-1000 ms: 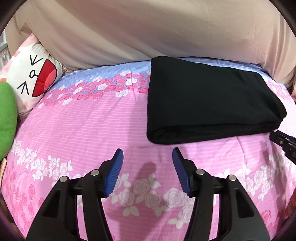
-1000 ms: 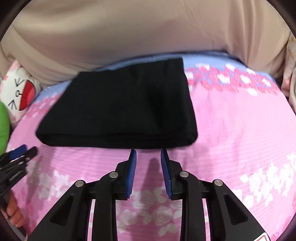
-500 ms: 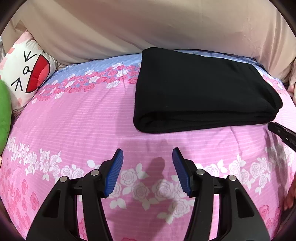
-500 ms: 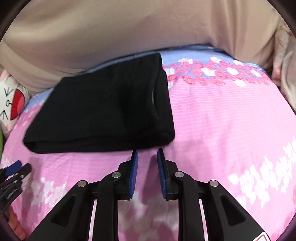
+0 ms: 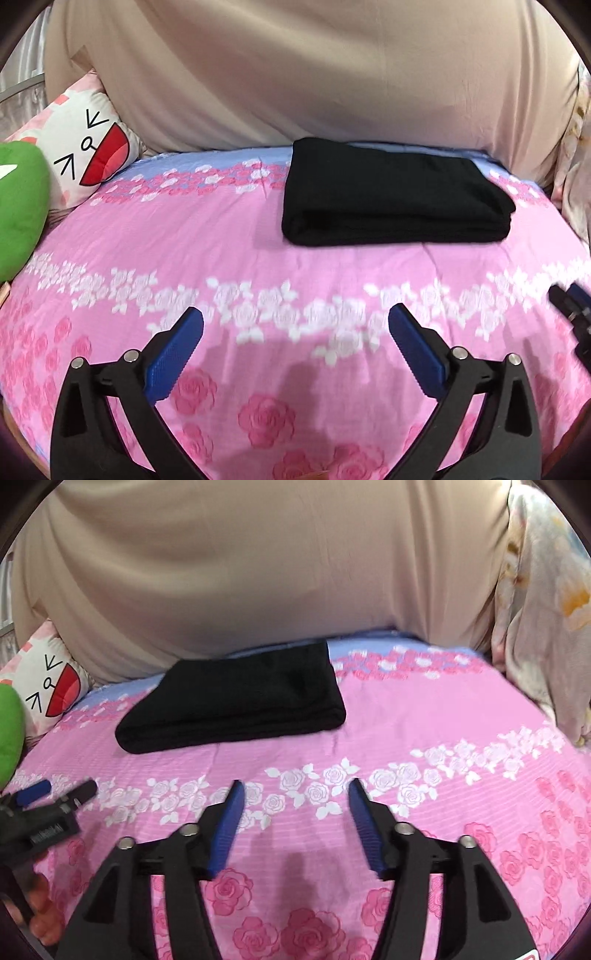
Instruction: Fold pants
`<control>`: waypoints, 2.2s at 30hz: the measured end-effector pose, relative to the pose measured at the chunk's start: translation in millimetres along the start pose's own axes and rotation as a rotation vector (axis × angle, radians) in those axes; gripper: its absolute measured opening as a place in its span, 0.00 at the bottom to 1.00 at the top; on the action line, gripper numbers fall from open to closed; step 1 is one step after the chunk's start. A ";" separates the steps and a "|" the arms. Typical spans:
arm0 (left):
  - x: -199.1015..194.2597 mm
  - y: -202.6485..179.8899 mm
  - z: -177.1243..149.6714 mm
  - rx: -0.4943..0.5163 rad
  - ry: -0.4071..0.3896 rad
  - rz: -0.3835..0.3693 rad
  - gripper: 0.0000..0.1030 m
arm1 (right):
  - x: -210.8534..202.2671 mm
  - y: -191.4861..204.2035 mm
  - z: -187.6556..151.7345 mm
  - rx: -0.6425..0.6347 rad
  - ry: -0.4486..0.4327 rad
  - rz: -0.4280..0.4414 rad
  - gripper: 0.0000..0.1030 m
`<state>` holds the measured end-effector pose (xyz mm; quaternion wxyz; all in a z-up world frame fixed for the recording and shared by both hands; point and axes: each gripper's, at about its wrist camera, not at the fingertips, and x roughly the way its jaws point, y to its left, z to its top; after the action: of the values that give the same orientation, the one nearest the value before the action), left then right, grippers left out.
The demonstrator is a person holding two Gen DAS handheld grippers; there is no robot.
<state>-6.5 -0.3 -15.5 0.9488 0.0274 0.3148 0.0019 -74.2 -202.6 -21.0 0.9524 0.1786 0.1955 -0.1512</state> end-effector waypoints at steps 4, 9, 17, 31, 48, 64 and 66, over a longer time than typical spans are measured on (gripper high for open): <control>0.3 1.6 -3.5 -0.018 -0.005 0.018 0.95 | -2.4 16.8 -2.1 -0.083 -0.010 -0.048 0.65; 3.3 4.8 -3.5 -0.032 0.006 0.019 0.95 | -3.4 17.0 -4.4 -0.080 -0.007 -0.070 0.67; 1.6 3.5 -5.2 -0.029 -0.001 0.019 0.95 | -1.3 17.3 -4.6 -0.080 0.003 -0.083 0.72; 5.9 -2.8 -3.9 -0.005 0.013 0.000 0.95 | 1.0 16.0 -5.8 -0.062 0.027 -0.089 0.75; 6.0 -2.8 -3.5 -0.003 0.011 0.002 0.95 | 1.3 15.9 -6.7 -0.066 0.025 -0.090 0.75; 3.6 -5.9 -3.4 0.014 -0.001 0.004 0.95 | 1.9 15.5 -6.5 -0.067 0.027 -0.089 0.75; 3.6 -6.0 -3.1 0.017 -0.001 0.004 0.95 | 1.5 15.9 -6.7 -0.065 0.027 -0.090 0.75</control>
<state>-5.5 -6.1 -20.4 0.9487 0.0360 0.3142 0.0010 -69.3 -186.2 -22.9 0.9472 0.1405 0.2209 -0.1851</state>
